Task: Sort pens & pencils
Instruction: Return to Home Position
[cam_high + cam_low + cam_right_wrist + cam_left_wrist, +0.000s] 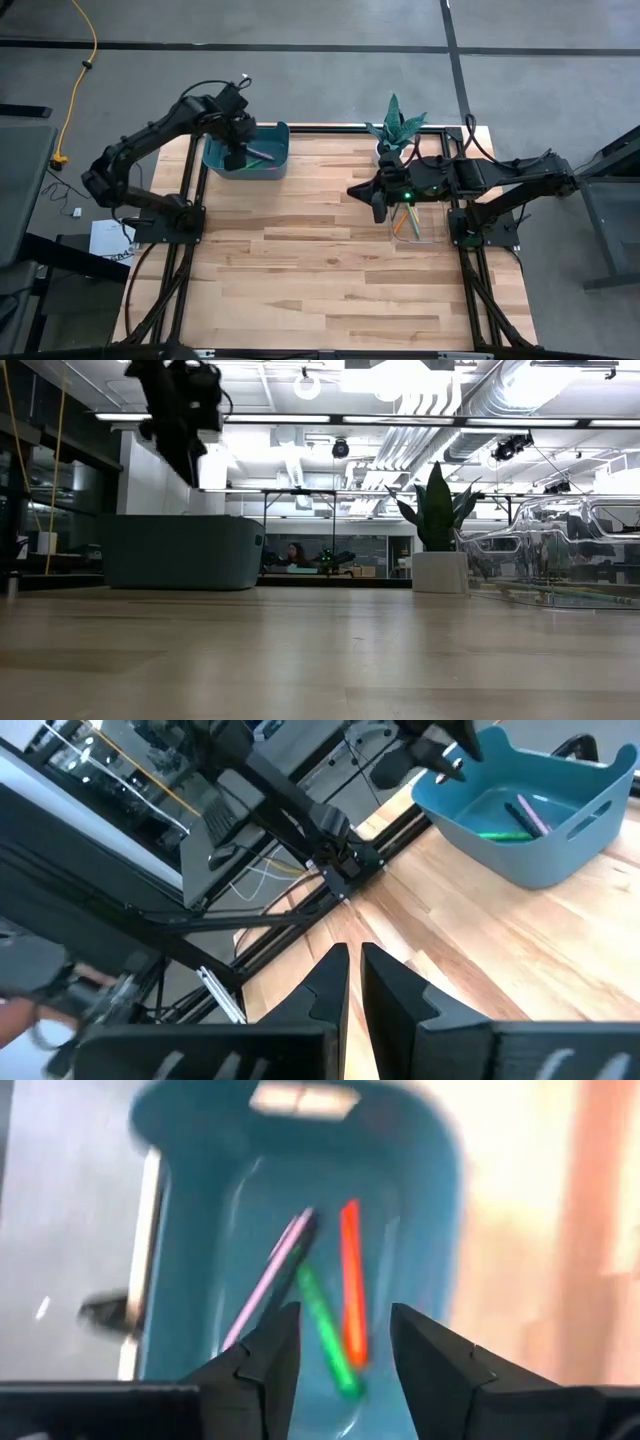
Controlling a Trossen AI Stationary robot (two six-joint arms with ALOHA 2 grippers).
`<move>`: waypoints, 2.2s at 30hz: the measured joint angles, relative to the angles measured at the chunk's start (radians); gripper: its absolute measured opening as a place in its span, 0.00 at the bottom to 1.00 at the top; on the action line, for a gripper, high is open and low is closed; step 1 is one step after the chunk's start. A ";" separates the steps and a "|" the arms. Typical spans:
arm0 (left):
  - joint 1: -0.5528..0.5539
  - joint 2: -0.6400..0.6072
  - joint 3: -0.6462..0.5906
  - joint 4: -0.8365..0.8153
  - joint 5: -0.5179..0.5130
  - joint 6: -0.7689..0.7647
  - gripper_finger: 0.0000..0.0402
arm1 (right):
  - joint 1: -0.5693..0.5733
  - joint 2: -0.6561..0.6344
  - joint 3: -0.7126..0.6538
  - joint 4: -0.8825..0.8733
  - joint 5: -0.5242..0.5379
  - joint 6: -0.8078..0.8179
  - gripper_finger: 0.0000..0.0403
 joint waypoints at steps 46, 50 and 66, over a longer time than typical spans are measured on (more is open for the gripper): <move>-0.771 -0.835 -0.988 1.676 -0.133 -0.620 0.36 | -0.006 0.022 0.000 0.074 0.023 0.164 0.05; -0.820 -0.853 -1.010 1.682 -0.178 -0.612 0.36 | -0.011 0.022 0.000 0.074 0.023 0.164 0.05; -0.890 -0.902 -1.193 1.914 -0.261 -0.622 0.36 | -0.011 0.022 0.000 0.074 -0.008 0.206 0.05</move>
